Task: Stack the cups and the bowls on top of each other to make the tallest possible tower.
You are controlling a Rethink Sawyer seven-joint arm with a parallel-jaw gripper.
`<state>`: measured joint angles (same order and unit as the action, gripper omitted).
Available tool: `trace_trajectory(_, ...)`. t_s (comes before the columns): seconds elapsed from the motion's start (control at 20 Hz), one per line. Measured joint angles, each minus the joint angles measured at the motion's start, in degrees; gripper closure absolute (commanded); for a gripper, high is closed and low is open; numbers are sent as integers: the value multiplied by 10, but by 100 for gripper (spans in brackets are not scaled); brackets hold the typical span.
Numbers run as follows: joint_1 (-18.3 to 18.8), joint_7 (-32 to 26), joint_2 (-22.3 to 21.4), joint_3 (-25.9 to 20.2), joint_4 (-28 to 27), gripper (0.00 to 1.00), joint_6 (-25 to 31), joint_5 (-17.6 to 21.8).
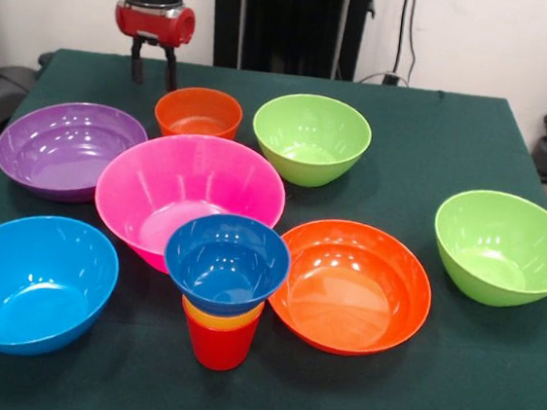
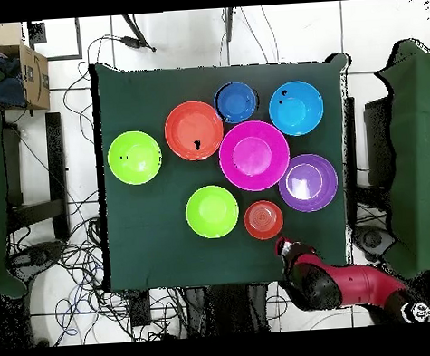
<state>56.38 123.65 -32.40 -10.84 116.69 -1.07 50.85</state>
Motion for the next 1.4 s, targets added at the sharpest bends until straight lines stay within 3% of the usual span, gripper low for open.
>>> trace_trajectory(0.45,-7,0,-28,-23,0,0,20,-26)
trace_trajectory(1.05,-11,0,-80,-54,1,0,95,-78)
trace_trajectory(1.4,-17,0,-94,-64,1,0,98,-99)
